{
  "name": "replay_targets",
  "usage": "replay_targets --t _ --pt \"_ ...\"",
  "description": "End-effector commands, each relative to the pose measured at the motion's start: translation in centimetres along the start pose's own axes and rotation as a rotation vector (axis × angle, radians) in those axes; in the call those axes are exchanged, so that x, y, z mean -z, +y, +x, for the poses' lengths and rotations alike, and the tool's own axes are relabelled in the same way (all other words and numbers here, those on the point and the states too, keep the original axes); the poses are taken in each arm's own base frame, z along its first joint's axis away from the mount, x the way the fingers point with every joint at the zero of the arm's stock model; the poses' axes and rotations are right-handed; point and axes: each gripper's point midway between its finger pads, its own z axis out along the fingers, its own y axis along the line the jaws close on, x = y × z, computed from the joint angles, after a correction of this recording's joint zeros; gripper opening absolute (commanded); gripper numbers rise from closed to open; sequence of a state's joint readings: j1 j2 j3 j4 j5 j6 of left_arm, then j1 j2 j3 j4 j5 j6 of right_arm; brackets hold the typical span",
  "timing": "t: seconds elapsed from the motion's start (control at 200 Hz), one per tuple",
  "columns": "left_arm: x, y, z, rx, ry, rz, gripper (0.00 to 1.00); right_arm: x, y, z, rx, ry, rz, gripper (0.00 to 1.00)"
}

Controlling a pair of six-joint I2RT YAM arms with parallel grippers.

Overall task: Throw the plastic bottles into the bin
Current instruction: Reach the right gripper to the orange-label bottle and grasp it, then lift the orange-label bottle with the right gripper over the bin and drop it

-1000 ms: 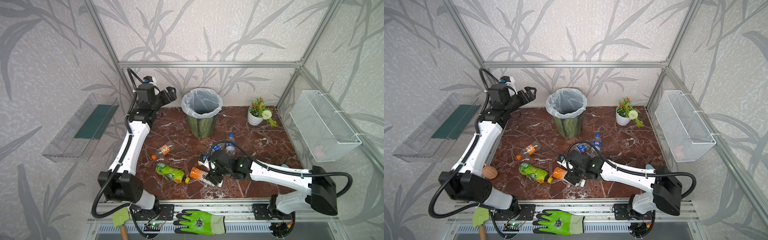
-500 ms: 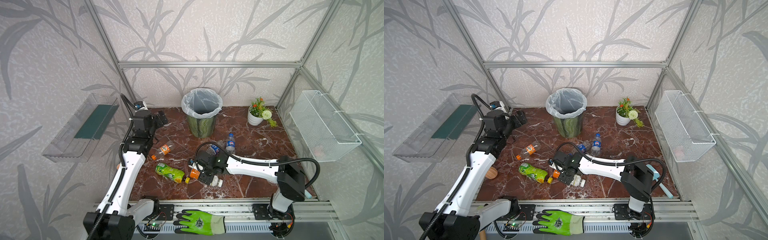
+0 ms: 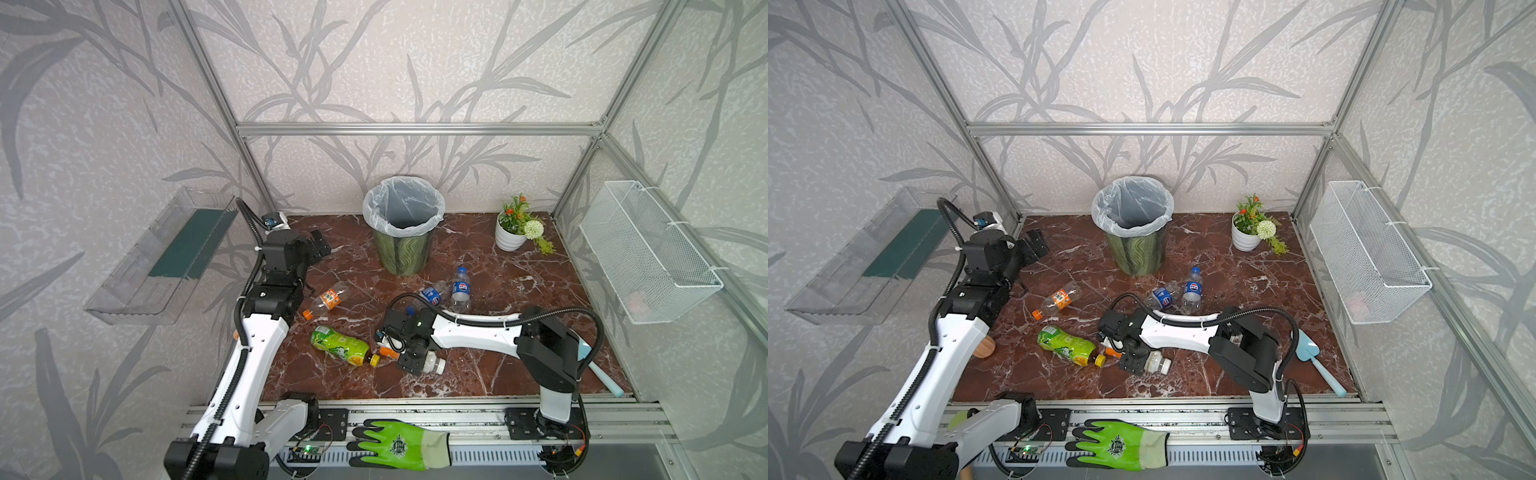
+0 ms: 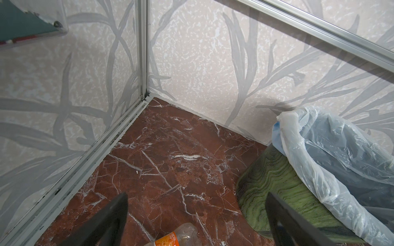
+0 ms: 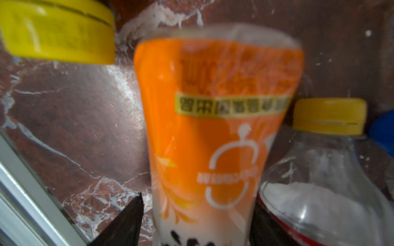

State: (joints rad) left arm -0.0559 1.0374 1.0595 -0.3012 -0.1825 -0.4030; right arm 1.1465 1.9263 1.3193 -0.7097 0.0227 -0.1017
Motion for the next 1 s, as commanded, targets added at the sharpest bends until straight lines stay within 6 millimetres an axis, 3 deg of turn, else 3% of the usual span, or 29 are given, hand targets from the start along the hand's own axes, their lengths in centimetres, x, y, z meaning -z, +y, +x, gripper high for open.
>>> replay_targets --t 0.0,0.125,0.36,0.565,0.665,0.815,0.885,0.995 --pt "0.6 0.6 -0.4 0.001 -0.016 -0.021 0.99 -0.3 0.2 0.1 0.015 0.043 0.005 0.68" --pt "0.7 1.0 -0.2 -0.007 -0.011 -0.032 0.99 0.0 0.0 -0.3 0.008 0.037 0.019 0.59" --pt "0.7 0.8 0.3 0.003 0.002 -0.014 0.99 2.5 -0.4 -2.0 -0.021 -0.079 0.037 0.51" --pt "0.6 1.1 1.5 0.026 0.035 -0.017 0.99 6.6 -1.5 -3.7 -0.057 -0.210 0.097 0.47" --pt "0.5 1.4 2.0 0.026 0.044 -0.027 0.99 9.6 -2.4 -4.8 -0.065 -0.306 0.145 0.46" --pt "0.6 2.0 2.4 0.024 0.038 -0.049 0.99 16.7 -4.5 -6.7 -0.097 -0.535 0.266 0.46" --pt "0.5 2.4 2.6 0.019 0.038 -0.065 0.99 20.8 -6.1 -7.7 -0.108 -0.693 0.370 0.45" --pt "0.3 3.0 3.4 0.020 0.048 -0.090 0.99 29.2 -8.2 -8.3 -0.111 -1.004 0.539 0.45"
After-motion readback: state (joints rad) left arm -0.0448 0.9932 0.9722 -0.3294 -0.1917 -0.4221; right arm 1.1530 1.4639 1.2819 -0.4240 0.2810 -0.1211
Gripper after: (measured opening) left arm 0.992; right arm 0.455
